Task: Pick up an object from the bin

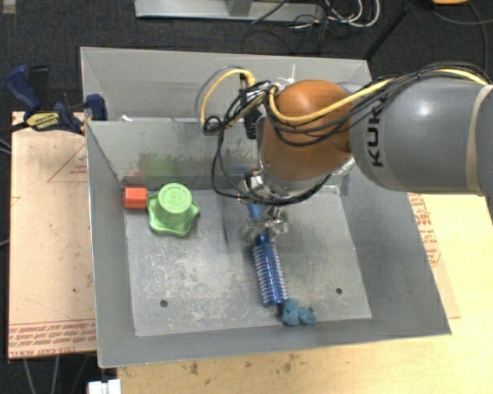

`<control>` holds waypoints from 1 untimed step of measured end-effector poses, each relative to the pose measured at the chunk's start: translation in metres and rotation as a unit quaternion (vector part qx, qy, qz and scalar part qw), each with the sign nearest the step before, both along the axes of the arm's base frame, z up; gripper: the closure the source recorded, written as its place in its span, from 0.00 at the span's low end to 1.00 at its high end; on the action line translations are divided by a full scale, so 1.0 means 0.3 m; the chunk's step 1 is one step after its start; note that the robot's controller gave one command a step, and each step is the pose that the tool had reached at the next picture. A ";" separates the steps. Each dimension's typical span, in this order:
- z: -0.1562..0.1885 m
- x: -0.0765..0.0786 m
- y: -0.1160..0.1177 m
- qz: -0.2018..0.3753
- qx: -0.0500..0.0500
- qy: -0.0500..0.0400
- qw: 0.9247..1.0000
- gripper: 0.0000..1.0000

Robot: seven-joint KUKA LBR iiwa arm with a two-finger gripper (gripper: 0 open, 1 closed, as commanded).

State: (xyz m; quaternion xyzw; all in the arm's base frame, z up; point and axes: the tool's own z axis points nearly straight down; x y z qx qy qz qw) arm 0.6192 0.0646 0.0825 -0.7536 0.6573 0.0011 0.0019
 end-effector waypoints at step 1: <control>0.354 0.006 0.004 -0.002 0.000 -0.004 1.000 1.00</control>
Offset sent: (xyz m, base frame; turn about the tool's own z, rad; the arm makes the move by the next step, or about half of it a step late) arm -0.0001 -0.0001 0.1022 0.0000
